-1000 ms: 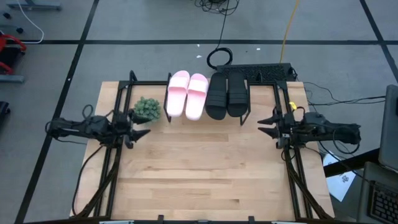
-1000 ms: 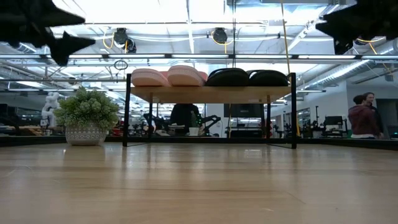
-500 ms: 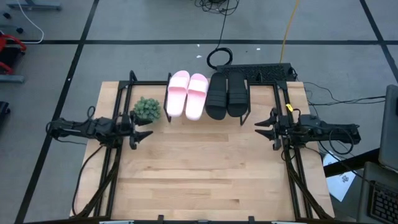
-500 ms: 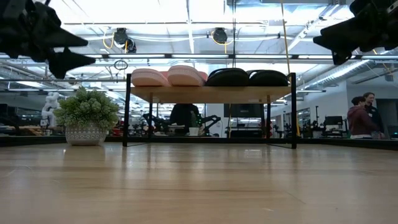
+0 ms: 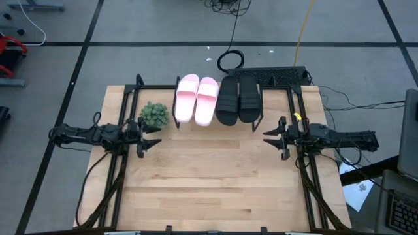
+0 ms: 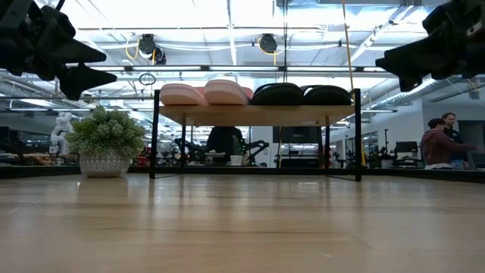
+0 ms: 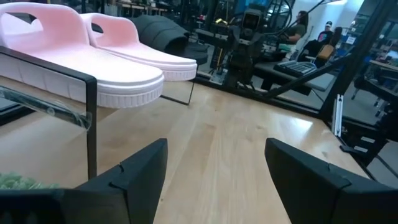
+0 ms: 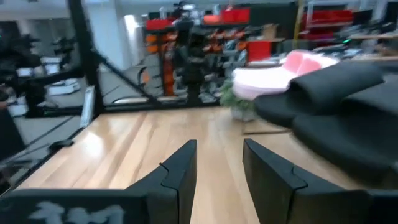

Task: Pick and place slides into the shelf
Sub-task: Return to Home Position

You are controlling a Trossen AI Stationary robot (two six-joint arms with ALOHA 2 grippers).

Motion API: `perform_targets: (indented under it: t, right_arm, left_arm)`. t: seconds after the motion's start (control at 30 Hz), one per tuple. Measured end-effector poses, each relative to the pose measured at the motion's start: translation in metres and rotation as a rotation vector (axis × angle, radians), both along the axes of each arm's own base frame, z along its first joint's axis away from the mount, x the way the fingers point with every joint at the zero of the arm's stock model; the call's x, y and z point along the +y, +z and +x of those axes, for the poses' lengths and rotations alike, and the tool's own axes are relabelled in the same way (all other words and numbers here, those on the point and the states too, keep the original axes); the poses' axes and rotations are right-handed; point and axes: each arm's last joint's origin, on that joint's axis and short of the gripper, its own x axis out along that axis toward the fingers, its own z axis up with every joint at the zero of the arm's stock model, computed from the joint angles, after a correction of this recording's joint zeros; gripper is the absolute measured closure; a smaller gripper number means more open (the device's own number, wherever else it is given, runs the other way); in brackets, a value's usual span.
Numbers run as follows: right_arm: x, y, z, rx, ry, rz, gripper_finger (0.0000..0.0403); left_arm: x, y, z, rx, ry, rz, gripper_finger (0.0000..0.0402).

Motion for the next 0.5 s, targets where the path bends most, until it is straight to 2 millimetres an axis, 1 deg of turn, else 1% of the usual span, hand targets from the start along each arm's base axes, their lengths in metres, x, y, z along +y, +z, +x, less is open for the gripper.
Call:
perform_targets:
  t: [0.1, 0.23, 0.33, 0.5]
  right_arm:
    - [0.002, -0.008, 0.002, 0.025, 0.057, 0.006, 0.0284]
    - [0.004, -0.013, 0.003, 0.032, 0.146, 0.031, 0.0284]
    - [0.005, -0.013, 0.003, 0.023, 0.174, 0.035, 0.0284]
    - [0.005, -0.01, 0.003, -0.01, 0.174, 0.004, 0.0284]
  left_arm:
    - [0.0, 0.0, 0.0, -0.006, 0.001, -0.006, 0.0131]
    - [0.0, 0.002, 0.0, -0.028, -0.011, -0.028, 0.0131]
    - [0.0, 0.003, 0.0, -0.032, -0.013, -0.032, 0.0131]
    - [0.0, 0.002, 0.0, -0.027, -0.012, -0.035, 0.0131]
